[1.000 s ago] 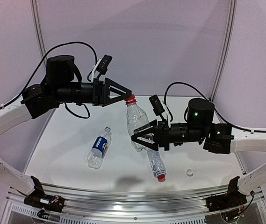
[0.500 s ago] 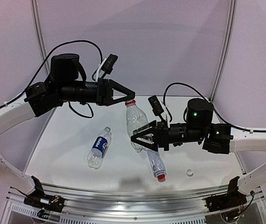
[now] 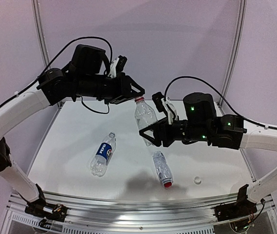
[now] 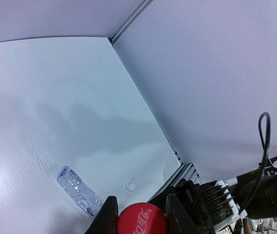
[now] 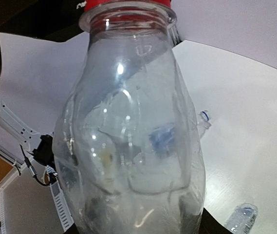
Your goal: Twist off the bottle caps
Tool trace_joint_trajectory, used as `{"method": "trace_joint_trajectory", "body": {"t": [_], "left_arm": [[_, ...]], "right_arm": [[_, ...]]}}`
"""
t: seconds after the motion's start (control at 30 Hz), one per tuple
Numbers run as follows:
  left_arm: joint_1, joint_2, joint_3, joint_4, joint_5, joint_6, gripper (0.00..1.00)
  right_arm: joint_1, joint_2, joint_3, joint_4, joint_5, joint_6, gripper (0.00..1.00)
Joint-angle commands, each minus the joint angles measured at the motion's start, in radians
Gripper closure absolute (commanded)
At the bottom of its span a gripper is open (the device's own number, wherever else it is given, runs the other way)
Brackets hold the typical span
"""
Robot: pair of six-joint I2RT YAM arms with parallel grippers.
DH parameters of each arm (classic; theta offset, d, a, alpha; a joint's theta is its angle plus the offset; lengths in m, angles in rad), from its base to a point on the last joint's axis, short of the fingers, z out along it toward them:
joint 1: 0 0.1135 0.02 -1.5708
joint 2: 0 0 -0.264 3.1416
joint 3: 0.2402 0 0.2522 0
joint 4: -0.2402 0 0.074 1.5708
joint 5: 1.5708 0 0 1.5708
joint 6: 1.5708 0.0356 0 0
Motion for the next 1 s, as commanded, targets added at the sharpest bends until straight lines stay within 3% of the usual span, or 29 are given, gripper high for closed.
{"method": "trace_joint_trajectory", "body": {"t": [0.0,0.1,0.17,0.33,0.47,0.53,0.73,0.97], "left_arm": [[-0.037,0.055,0.045,-0.136,-0.021,-0.041,0.85],[-0.037,0.059,0.036,-0.104,0.003,-0.041,0.79],[-0.036,0.056,0.023,-0.066,0.019,-0.036,0.70],[-0.031,0.023,0.010,-0.014,0.003,0.005,0.24],[-0.008,-0.050,-0.064,0.013,-0.057,0.039,0.05],[0.016,-0.100,-0.136,0.054,-0.041,0.050,0.04],[0.090,-0.253,-0.374,0.270,0.203,0.066,0.08],[0.073,-0.285,-0.390,0.373,0.322,0.115,0.14]], "right_arm": [[0.001,0.000,-0.003,-0.092,0.155,-0.008,0.68],[0.001,-0.008,-0.015,-0.068,0.121,-0.018,0.68],[0.000,-0.015,-0.026,-0.052,0.103,-0.020,0.68],[0.000,-0.035,-0.062,-0.019,0.060,-0.023,0.68],[0.000,-0.054,-0.087,0.010,0.032,-0.020,0.68],[0.000,-0.069,-0.103,0.034,-0.006,-0.018,0.68],[-0.002,-0.120,-0.175,0.159,-0.121,-0.011,0.68],[-0.008,-0.117,-0.233,0.341,-0.346,0.053,0.67]]}}
